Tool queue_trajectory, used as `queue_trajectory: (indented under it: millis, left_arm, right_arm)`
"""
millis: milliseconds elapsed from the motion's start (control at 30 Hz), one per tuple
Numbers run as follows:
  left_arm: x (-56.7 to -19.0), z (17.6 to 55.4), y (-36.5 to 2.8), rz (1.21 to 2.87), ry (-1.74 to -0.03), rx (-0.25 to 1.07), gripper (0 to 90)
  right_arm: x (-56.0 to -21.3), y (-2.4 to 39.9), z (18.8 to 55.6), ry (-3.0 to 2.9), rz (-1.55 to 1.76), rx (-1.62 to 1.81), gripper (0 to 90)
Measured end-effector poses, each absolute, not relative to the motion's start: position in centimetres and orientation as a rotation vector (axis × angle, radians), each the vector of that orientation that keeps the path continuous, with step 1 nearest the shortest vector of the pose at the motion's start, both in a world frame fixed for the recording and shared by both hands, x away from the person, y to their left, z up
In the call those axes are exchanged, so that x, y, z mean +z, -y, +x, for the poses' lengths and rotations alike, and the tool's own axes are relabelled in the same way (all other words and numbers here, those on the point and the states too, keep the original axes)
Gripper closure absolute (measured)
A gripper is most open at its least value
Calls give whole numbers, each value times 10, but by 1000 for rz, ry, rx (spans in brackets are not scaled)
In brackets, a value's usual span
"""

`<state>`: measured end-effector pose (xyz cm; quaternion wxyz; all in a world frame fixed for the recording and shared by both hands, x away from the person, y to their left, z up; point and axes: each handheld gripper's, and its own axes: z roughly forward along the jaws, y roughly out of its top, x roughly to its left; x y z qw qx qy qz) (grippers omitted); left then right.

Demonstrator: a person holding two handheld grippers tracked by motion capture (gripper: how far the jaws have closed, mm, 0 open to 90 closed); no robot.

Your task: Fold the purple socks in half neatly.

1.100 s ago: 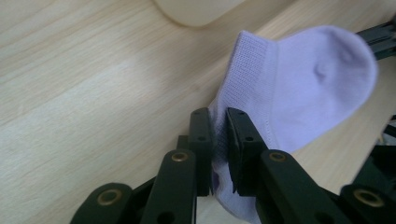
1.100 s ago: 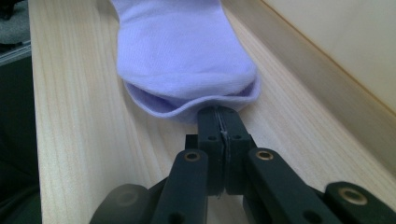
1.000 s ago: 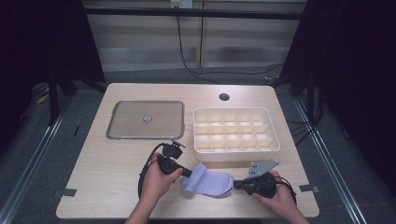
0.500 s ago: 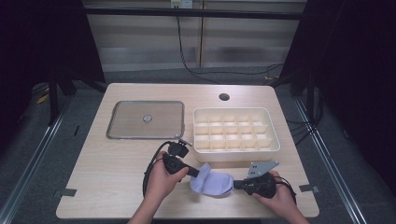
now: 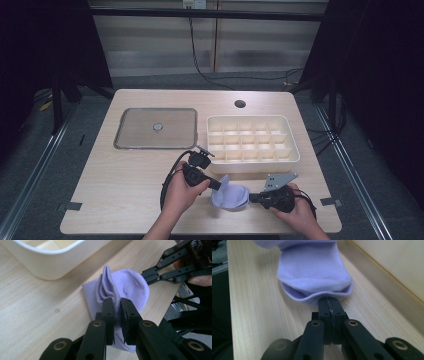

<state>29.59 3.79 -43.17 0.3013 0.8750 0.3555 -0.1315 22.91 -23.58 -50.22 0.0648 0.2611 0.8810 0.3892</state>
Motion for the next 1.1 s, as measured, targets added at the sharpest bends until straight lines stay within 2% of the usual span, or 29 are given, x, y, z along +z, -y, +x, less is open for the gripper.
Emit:
queue_trajectory:
  millis: [1100]
  left_arm:
    - [-435, 295, 2, 2361, -885, -343, 824]
  right_arm:
    - [-503, 234, 230, -2652, 766, 1177, 894]
